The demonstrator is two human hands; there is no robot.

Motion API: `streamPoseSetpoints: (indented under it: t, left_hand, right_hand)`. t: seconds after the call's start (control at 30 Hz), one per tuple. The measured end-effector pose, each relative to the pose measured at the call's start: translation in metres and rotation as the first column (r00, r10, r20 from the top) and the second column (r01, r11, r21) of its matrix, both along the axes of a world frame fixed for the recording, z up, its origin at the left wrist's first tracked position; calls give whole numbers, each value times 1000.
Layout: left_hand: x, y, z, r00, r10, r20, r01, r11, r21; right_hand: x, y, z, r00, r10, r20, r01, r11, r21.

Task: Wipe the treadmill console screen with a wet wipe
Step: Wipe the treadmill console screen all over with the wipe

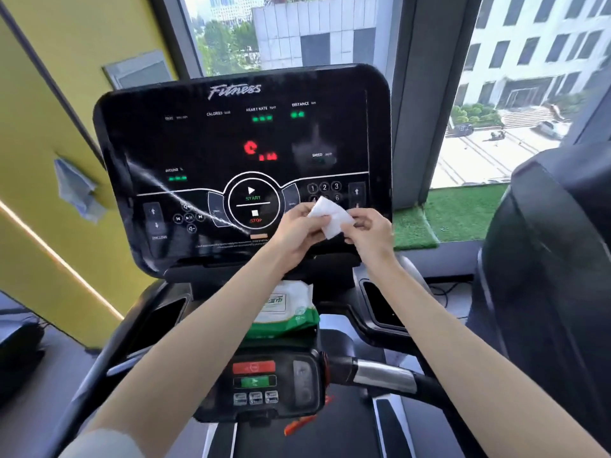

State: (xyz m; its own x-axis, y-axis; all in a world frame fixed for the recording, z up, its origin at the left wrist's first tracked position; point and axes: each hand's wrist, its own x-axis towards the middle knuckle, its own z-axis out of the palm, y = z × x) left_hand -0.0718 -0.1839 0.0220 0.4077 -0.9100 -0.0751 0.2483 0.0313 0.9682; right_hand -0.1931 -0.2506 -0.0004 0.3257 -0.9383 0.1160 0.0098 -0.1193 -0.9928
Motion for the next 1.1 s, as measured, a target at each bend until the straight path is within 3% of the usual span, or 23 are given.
streamPoseSetpoints:
  t: [0.1,0.17,0.23,0.3,0.33,0.37,0.4,0.63,0.83,1.1]
  left_hand:
    - [18,20,-1,947,1,321,-9,1000,25]
    - [26,28,0,786,-14,618,-14,999,40]
    - [30,34,1,566,-27,824,-44,997,63]
    - [40,38,-3,198,117,973,-141,986,-90]
    - [50,40,-8,6,195,981,-144,971,-193]
    - [58,44,-13,-117,244,963,-131,957,-259]
    - [65,46,-19,-177,257,950,-124,952,-280]
    - [65,46,-42,-284,47,958,-154,984,-94]
    - [49,32,-47,-155,-34,987,-207,978,1]
    - [1,-1,-41,-145,-120,982,-182,979,93]
  right_hand:
    - [10,8,-4,995,27,-91,-35,995,-94]
    - [16,16,-4,991,60,-119,-76,987,-139]
    - [20,26,-5,987,61,-150,-93,971,-220]
    - [21,34,-8,979,18,-202,-85,941,-328]
    - [20,37,-12,972,-5,-234,-84,926,-369]
    - [19,38,-17,961,-30,-275,-84,915,-396]
    - [17,37,-23,946,-59,-319,-81,909,-409]
    - [7,40,-43,823,-159,-546,-144,870,-471]
    - [3,39,-50,824,-231,-517,-108,832,-544]
    - [-6,29,-50,838,-297,-458,24,858,-513]
